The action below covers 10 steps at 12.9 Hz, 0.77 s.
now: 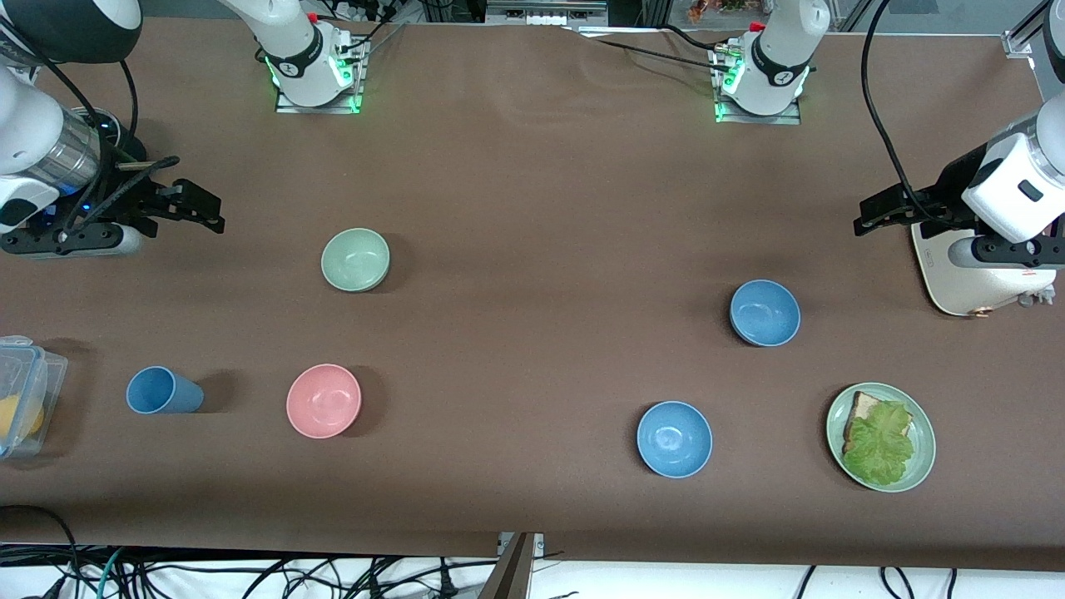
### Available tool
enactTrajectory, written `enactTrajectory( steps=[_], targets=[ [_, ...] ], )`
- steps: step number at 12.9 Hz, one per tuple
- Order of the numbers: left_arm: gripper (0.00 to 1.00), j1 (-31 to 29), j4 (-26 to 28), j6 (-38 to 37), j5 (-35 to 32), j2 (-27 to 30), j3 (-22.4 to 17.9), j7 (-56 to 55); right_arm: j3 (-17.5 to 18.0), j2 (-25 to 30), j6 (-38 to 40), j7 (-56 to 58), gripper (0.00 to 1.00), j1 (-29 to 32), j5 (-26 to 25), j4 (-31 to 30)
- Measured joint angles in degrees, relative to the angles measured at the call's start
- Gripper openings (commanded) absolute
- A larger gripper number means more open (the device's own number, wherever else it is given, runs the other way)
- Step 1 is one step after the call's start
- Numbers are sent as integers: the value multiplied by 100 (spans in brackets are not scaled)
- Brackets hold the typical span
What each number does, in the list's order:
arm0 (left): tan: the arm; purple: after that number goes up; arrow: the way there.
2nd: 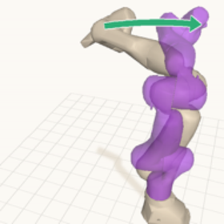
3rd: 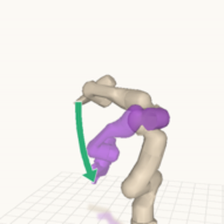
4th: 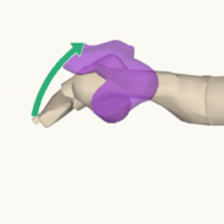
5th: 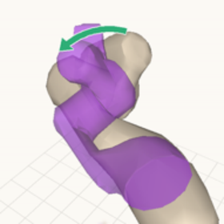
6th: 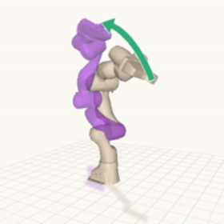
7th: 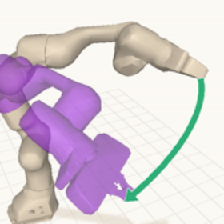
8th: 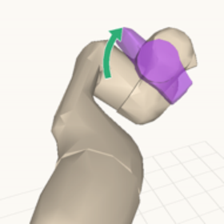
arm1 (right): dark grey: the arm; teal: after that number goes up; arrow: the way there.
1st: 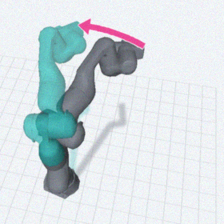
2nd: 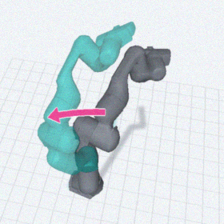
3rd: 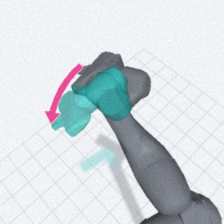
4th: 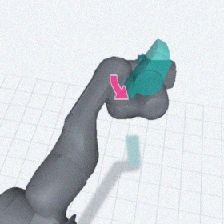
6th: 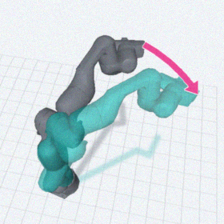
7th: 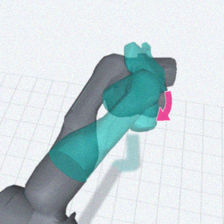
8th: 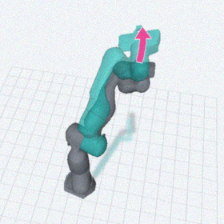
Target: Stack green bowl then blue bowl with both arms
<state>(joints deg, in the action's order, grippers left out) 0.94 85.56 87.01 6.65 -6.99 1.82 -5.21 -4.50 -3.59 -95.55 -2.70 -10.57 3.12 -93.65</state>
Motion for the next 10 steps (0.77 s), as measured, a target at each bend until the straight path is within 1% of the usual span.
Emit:
enactTrajectory(
  steps=[2, 4, 10],
  targets=[
    [100, 60, -2, 0, 0, 9, -3, -20, 23, 0, 66, -1, 100, 0, -63, 7],
    [100, 169, -2, -34, 0, 69, -8, -286, 59, 0, 88, -1, 100, 0, -151, 33],
    [100, 180, 12, -293, -2, 113, -96, -444, 66, 0, 163, -1, 100, 0, -160, 55]
  ],
)
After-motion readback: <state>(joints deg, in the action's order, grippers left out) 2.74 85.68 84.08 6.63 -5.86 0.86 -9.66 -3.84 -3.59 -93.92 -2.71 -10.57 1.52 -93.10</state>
